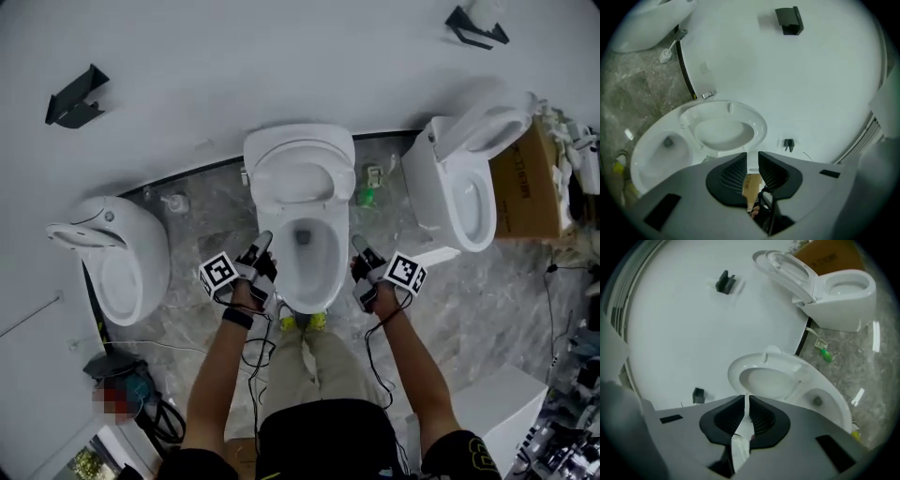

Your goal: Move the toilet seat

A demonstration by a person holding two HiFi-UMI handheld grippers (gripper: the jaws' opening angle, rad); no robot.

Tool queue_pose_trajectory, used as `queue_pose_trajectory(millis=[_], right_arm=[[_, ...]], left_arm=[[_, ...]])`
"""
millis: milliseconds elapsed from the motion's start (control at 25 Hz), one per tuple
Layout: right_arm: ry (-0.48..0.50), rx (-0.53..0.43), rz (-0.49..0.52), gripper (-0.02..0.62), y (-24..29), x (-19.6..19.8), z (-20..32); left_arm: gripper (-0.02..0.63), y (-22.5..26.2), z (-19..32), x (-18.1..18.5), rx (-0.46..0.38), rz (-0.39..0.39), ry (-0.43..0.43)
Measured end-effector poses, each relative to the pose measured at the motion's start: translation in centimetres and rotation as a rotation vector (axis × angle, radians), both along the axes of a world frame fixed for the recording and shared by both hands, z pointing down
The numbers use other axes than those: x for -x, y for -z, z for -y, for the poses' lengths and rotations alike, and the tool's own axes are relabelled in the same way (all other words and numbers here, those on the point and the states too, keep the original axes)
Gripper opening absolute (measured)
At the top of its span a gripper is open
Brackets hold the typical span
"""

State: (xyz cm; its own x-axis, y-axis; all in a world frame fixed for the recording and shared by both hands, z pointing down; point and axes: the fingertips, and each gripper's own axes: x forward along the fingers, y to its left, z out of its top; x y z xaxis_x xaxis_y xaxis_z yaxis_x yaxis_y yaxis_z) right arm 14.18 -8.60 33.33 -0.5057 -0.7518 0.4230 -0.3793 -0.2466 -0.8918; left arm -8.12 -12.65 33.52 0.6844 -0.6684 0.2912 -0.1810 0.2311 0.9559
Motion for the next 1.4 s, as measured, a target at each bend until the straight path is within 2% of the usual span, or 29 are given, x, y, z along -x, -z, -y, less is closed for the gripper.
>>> queue_pose_trajectory(millis=[120, 200, 320, 440, 520, 680, 760, 920, 1120, 1400], right_arm=[[0.045, 0.055, 0.002, 0.048, 3.3, 2.8, -5.9], [0.079, 0.033, 0.015, 0.048, 6.8, 4.6, -7.9], [0.148, -0.049, -0.103, 0.048, 11.7, 6.0, -9.1], [0.221, -0.139, -0.239, 0.048, 16.3, 6.5, -9.7], [0.247, -0.214, -0.311, 0.048, 19.6, 6.9, -9.7], [0.25, -0.352, -0.479, 0.045, 24.5, 7.2, -9.3], [0.238, -0.389, -0.526, 0.041, 26.2, 7.1, -9.1], [0.221, -0.454, -0.615, 0.026, 28.8, 6.7, -8.4], [0.251, -0.534, -0.726, 0.026, 31.2, 6.8, -8.2], [0.226, -0.554, -0.737, 0.026, 32.3, 6.7, -7.8]], left_arm=[[0.081, 2.2, -6.7, -1.2, -0.022, 0.117, -0.128], [0.078, 5.2, -10.1, -1.6, -0.074, 0.159, -0.207], [0.078, 10.4, -13.0, -1.0, -0.183, 0.238, -0.272], [0.072, 14.1, -12.7, 0.0, -0.278, 0.333, -0.28], [0.071, 16.6, -10.7, 1.1, -0.344, 0.39, -0.263], [0.061, 22.7, -7.5, 2.2, -0.521, 0.525, -0.248], [0.06, 25.1, -7.2, 1.9, -0.594, 0.582, -0.247], [0.054, 28.6, -6.6, 0.6, -0.679, 0.593, -0.244], [0.052, 30.3, -7.0, -0.5, -0.75, 0.668, -0.269], [0.051, 31.4, -6.9, 0.0, -0.762, 0.685, -0.253]])
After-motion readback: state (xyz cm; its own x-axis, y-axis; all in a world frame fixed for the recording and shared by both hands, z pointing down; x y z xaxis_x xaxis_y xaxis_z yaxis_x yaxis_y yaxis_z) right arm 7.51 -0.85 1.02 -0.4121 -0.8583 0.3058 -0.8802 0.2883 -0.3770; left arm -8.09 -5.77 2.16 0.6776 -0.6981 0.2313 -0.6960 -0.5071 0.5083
